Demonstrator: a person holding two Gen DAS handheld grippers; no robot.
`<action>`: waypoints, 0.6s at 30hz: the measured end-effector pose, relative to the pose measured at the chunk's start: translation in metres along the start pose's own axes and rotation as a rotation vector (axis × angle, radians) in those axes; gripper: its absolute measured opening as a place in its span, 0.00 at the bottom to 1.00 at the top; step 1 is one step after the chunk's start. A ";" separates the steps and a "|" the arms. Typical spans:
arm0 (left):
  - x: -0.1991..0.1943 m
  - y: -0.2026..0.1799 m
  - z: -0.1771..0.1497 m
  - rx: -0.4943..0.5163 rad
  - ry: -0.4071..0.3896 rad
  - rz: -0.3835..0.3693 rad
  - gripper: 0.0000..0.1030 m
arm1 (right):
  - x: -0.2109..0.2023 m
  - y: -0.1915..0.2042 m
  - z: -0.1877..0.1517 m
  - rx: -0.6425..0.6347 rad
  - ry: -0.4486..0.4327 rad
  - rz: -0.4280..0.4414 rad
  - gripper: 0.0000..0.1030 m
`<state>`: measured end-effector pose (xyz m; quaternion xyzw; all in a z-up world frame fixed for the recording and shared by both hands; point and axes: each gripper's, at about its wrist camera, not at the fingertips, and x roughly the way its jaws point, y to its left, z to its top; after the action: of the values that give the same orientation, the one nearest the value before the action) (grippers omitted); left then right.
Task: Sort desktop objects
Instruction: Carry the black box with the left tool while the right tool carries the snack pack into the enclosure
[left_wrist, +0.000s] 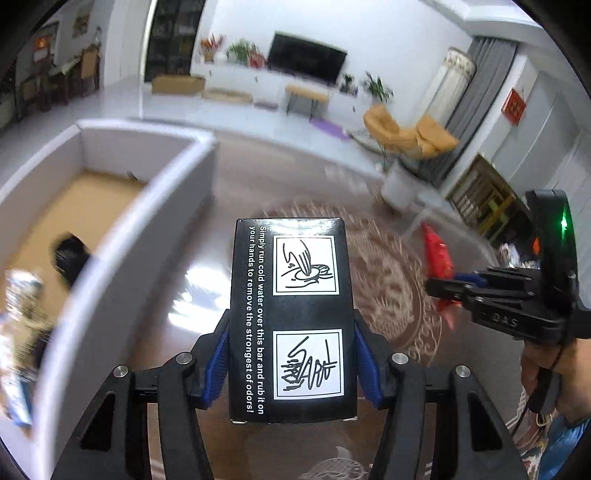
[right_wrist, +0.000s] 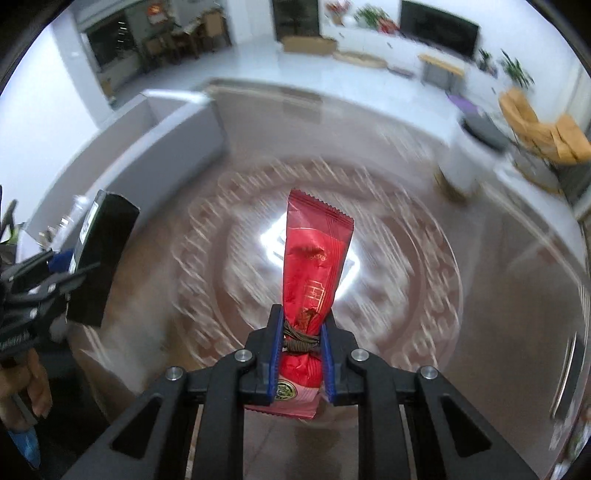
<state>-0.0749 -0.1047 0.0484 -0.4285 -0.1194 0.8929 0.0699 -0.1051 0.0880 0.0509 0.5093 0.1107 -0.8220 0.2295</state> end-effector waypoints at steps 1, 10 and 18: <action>-0.017 0.013 0.008 -0.009 -0.029 0.019 0.56 | -0.007 0.016 0.015 -0.023 -0.027 0.021 0.18; -0.098 0.166 0.033 -0.166 -0.100 0.242 0.56 | -0.013 0.195 0.115 -0.227 -0.144 0.262 0.18; -0.085 0.271 -0.008 -0.324 0.022 0.377 0.56 | 0.059 0.339 0.134 -0.438 -0.099 0.325 0.19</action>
<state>-0.0220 -0.3837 0.0335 -0.4584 -0.1783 0.8546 -0.1665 -0.0663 -0.2780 0.0776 0.4179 0.1913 -0.7546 0.4683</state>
